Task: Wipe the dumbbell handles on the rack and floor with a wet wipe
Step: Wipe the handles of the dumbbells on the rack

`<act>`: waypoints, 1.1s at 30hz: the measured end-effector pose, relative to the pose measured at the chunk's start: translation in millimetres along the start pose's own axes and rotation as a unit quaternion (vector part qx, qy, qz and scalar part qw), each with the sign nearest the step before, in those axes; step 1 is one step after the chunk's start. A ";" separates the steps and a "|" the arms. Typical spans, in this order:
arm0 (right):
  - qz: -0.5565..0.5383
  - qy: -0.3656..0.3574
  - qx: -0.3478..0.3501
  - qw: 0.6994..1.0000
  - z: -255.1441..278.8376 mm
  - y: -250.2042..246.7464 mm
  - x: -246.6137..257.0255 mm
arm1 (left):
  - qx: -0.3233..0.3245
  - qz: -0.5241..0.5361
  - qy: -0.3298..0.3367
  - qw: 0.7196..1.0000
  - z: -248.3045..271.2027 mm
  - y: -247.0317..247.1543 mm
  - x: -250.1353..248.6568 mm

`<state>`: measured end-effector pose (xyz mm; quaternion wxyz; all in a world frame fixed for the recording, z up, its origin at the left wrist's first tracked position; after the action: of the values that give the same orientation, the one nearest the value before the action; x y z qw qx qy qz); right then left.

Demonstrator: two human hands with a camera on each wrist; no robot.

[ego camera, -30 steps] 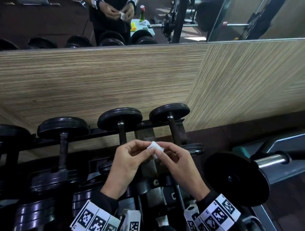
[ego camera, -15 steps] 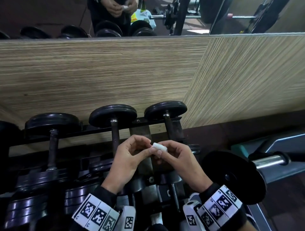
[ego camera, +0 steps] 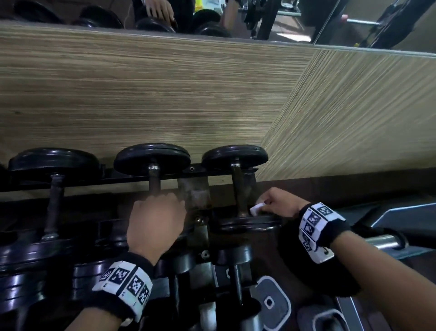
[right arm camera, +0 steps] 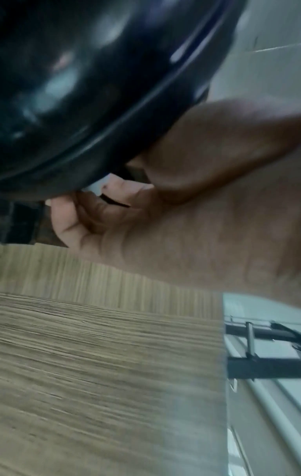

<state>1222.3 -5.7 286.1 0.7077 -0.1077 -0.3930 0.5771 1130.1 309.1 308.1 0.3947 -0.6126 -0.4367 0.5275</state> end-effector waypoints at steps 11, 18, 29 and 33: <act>-0.032 -0.081 0.105 0.991 -25.4 10.3 8.8 | -0.001 0.037 -0.056 0.998 1.3 -6.0 -3.7; -0.036 -0.100 0.072 0.992 6.3 -7.4 11.0 | 0.009 0.020 -0.070 0.997 0.9 -5.9 -6.3; 0.151 -0.258 0.013 0.954 -3.7 -1.0 51.2 | 0.032 0.024 -0.092 0.995 3.3 -5.4 -7.8; 0.153 -0.237 0.014 0.959 -4.9 -9.1 33.1 | 0.031 0.028 -0.090 0.995 4.8 -5.6 -7.3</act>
<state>1233.1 22.7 302.6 0.4989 -0.0164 -0.5204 0.6929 1124.2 304.0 315.0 0.3576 -0.5622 -0.4363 0.6047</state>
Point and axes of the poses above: each hand's wrist, its own z-axis away from the middle knuckle, its own y-axis out of the palm, x = y × z, the point moved 2 cm from there along -z, towards the middle knuckle, and after that the axes turned 2 degrees about y, right-handed, at the moved point
